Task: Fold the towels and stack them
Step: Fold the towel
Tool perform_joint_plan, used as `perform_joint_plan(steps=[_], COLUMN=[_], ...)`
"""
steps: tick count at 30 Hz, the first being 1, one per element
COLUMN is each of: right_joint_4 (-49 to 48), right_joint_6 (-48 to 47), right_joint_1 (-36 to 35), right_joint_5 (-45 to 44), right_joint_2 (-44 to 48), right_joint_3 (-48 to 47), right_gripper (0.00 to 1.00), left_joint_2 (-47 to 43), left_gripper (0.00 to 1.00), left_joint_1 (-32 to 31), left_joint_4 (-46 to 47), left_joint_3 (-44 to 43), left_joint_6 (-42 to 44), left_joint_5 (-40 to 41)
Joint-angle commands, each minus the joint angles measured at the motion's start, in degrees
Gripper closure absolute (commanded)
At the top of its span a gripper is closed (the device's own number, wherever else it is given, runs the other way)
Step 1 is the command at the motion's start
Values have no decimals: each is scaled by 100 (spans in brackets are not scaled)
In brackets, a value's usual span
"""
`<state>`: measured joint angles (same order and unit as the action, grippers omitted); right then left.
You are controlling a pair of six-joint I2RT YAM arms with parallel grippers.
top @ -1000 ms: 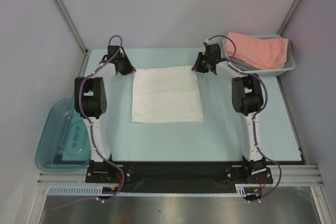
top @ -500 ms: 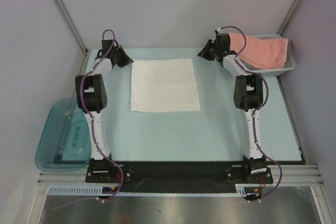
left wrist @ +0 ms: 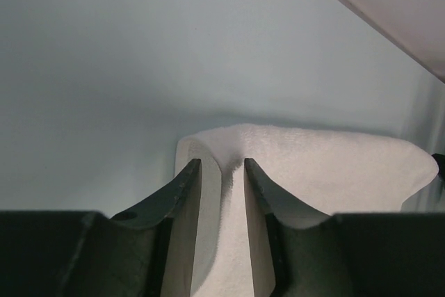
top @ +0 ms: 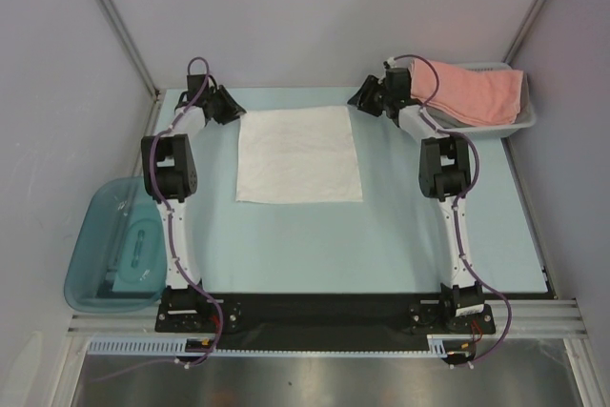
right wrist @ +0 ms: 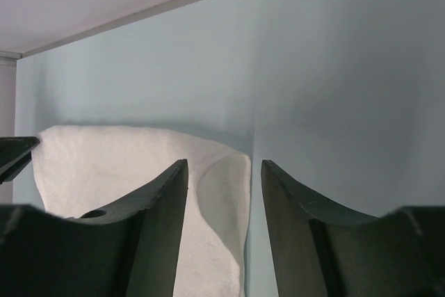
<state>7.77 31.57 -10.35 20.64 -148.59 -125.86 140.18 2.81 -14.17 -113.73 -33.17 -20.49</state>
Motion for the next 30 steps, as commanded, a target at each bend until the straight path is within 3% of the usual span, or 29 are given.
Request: perform_joint_plan(steps=[1,5,10,30], right_joint_4=[-609,-1163,-1111,-1226], right_joint_6=[-28,-37,-292,103], right_joint_1=[-134,-178,-248,-327], right_joint_5=[-77,-218,-350,-509], right_joint_2=[269,480,498,815], right_joint_3=[298,834,949,959], right_gripper=[48,46,47,48], left_joint_2=[-131,-280,-430,-254], left_gripper=[63,57,51,54], left_joint_1=[62,53,53,97], left_joint_4=[46,55,64,477], left_joint_3=[-132,149,317,-9], left_joint_6=[21,109,311,100], left_joint_5=[141,273,441,-95])
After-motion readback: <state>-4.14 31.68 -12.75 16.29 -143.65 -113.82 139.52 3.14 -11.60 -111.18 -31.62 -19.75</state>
